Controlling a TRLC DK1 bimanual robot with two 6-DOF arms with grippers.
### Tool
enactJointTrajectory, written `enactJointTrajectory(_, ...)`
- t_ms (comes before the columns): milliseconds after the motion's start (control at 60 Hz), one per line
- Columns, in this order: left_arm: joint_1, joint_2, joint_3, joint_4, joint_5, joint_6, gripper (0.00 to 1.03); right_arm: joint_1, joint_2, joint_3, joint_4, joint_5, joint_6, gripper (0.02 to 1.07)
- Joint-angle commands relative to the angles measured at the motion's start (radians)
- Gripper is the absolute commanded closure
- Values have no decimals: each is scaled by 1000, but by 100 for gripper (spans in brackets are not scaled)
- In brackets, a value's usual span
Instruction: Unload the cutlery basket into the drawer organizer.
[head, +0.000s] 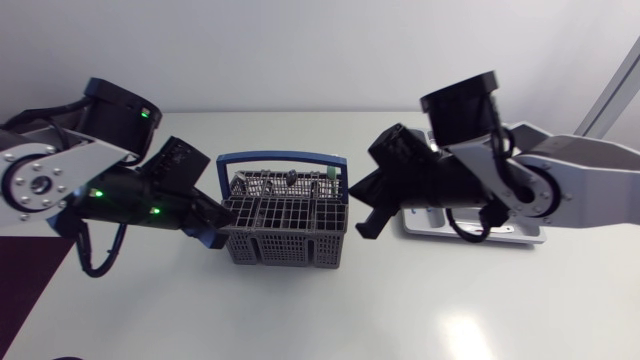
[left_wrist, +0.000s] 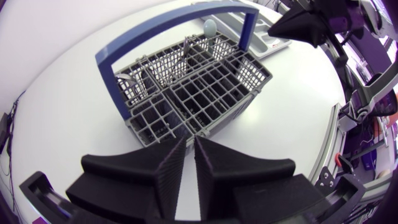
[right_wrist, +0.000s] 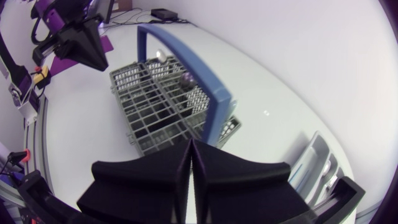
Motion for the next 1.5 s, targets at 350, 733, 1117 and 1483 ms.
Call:
enactJointTrajectory(350, -31, -41, -140, -91, -10, 255, 83, -160, 161, 131, 75, -125, 120, 101)
enactJointTrajectory(733, 67, 136, -169, 136, -77, 301, 83, -135, 350, 304, 19, -263, 166, 101)
enactJointTrajectory(1117, 124, 272, -67, 279, -76, 290, 83, -91, 217, 174, -70, -306, 94, 101)
enactJointTrajectory(1483, 147, 470, 178, 329, -74, 212, 83, 69, 56, 40, -116, -161, 164, 101)
